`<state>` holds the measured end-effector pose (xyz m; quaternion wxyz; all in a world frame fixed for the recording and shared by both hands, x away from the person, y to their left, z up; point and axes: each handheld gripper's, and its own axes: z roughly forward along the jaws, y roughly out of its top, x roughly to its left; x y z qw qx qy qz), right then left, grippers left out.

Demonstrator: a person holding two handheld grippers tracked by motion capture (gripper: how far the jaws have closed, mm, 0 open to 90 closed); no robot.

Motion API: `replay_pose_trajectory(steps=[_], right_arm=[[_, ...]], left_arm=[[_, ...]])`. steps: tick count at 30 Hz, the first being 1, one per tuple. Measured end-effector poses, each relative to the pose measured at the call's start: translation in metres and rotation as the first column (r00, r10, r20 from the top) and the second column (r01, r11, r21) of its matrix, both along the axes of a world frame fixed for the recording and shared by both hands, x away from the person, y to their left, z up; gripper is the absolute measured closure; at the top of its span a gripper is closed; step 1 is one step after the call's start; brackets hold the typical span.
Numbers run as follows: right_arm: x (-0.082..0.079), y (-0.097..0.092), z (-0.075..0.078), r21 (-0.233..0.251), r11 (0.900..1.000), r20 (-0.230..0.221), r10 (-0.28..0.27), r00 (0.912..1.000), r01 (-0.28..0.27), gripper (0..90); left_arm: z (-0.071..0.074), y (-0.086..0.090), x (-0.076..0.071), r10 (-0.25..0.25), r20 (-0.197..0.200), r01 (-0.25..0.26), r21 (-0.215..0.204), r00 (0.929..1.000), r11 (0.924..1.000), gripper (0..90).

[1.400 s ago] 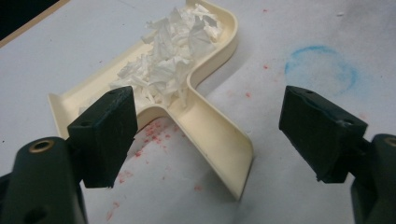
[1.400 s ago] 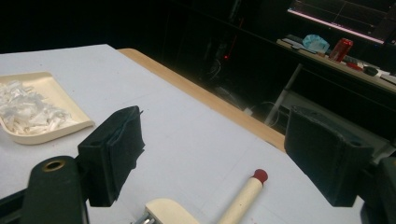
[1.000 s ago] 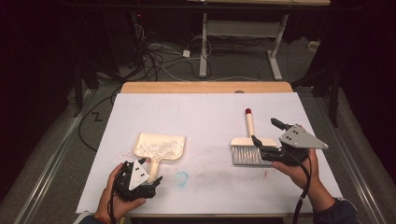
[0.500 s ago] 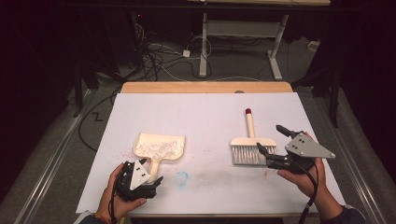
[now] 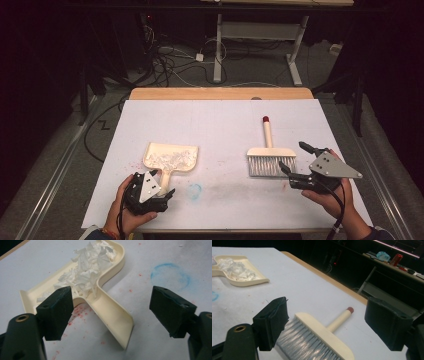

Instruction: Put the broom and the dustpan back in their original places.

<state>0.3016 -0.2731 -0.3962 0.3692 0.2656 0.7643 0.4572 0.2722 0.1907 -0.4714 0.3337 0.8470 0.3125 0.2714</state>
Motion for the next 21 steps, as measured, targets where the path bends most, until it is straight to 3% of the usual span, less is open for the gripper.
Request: replay_pose_trajectory(steps=[21], right_arm=[[-0.011, -0.023, -0.028, -0.014, 0.9998, -0.044, -0.015, 0.9989, 0.014, 18.9]], left_arm=[[0.001, 0.000, 0.005, -0.009, 0.007, 0.010, -0.014, 0.9999, 0.9999, 19.2]])
